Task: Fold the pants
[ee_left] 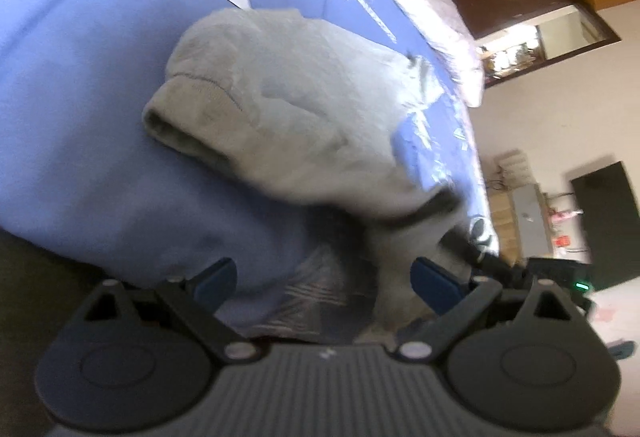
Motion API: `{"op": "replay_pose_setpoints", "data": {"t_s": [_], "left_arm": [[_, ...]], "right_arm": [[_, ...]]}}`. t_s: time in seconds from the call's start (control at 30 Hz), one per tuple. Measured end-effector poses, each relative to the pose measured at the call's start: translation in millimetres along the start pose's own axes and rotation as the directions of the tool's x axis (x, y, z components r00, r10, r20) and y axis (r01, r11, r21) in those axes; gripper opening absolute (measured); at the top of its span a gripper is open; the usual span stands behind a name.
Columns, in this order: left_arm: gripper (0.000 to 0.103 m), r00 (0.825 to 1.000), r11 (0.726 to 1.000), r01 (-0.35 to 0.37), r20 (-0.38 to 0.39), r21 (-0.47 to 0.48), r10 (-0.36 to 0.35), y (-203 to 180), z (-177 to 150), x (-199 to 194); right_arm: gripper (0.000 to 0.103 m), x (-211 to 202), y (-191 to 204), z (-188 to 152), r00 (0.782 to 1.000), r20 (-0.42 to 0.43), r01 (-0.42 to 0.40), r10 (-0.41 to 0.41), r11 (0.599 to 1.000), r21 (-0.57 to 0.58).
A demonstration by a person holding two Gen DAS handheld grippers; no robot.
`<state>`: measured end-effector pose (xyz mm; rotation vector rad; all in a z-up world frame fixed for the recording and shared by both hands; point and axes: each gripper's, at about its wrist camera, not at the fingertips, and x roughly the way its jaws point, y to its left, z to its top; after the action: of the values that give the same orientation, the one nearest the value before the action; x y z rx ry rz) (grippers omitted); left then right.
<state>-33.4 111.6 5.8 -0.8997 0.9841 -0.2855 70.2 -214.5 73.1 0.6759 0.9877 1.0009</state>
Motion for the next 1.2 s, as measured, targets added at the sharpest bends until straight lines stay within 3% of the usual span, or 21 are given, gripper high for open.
{"op": "replay_pose_setpoints", "data": {"t_s": [0.1,0.17,0.33,0.47,0.53,0.57,0.63,0.67,0.7,0.73,0.8,0.9,0.97,1.03,1.13,1.2], "left_arm": [[0.097,0.998,0.998,0.056,-0.030,-0.013,-0.056,-6.3,3.6,13.7],[0.098,0.996,0.997,0.082,-0.044,-0.002,-0.082,-15.7,5.9,22.9],[0.103,0.994,0.992,0.107,-0.042,0.066,-0.105,-43.6,13.4,44.3],[0.100,0.989,0.988,0.133,-0.078,0.081,-0.127,-52.1,13.2,64.0],[0.055,0.989,0.985,0.124,-0.090,0.115,-0.114,-56.2,9.0,67.3],[0.049,0.989,0.984,0.123,-0.093,0.131,-0.111,-56.5,6.4,65.7],[0.012,0.990,0.983,0.119,-0.093,0.139,-0.107,-52.4,2.5,57.0],[0.012,0.990,0.983,0.118,-0.091,0.138,-0.106,-48.5,0.5,50.3],[0.011,0.990,0.985,0.118,-0.087,0.129,-0.108,-43.2,-2.3,43.0],[0.011,0.991,0.987,0.114,-0.086,0.114,-0.104,-36.6,-5.6,36.5],[0.013,0.992,0.991,0.095,-0.089,0.090,-0.087,-22.5,-9.5,27.0],[0.025,0.996,0.998,0.051,-0.069,0.040,-0.048,-2.2,-5.5,13.6],[0.043,1.000,1.000,0.030,-0.004,0.007,-0.030,11.4,5.2,-0.8],[0.074,0.997,1.000,-0.006,0.075,-0.029,0.008,21.3,19.5,-16.8],[0.081,0.983,0.997,-0.069,0.166,-0.041,0.075,29.5,42.8,-26.5],[0.086,0.978,0.993,-0.116,0.168,-0.035,0.120,31.2,57.3,-18.9]], "right_arm": [[0.015,-8.3,-34.0,-8.1,0.996,0.080,-0.060,0.041,0.965,0.256],[0.015,0.0,-43.9,-17.7,0.994,0.100,-0.076,0.045,0.938,0.339],[0.015,5.8,-59.8,-29.0,0.973,0.165,-0.220,0.160,0.859,0.461],[0.016,-6.8,-60.9,-31.1,0.966,0.136,-0.257,0.219,0.841,0.477],[0.018,-29.4,-61.6,-29.4,0.970,0.103,-0.244,0.222,0.850,0.467],[0.017,-28.0,-60.0,-28.4,0.976,0.084,-0.217,0.201,0.863,0.456],[0.018,-26.6,-60.5,-27.5,0.984,0.069,-0.180,0.167,0.883,0.433],[0.019,-27.7,-60.5,-26.0,0.986,0.073,-0.169,0.153,0.892,0.419],[0.030,-28.1,-60.5,-24.0,0.986,0.081,-0.166,0.146,0.900,0.403],[0.043,-34.6,-56.0,-20.3,0.987,0.103,-0.151,0.121,0.915,0.374],[0.054,-44.7,-44.5,-15.6,0.986,0.152,-0.115,0.075,0.953,0.280],[0.056,-48.7,-15.5,-11.1,0.988,0.150,0.010,-0.026,0.994,0.106],[0.059,-48.3,3.6,-17.5,0.990,0.124,0.068,-0.062,0.997,-0.038],[0.064,-35.2,23.9,-25.1,0.994,0.079,0.090,-0.077,0.981,-0.174],[0.068,-10.0,45.1,-41.1,0.994,0.003,0.106,-0.112,0.933,-0.345],[0.071,7.9,56.7,-53.0,0.981,-0.017,0.162,-0.191,0.872,-0.462]]}}
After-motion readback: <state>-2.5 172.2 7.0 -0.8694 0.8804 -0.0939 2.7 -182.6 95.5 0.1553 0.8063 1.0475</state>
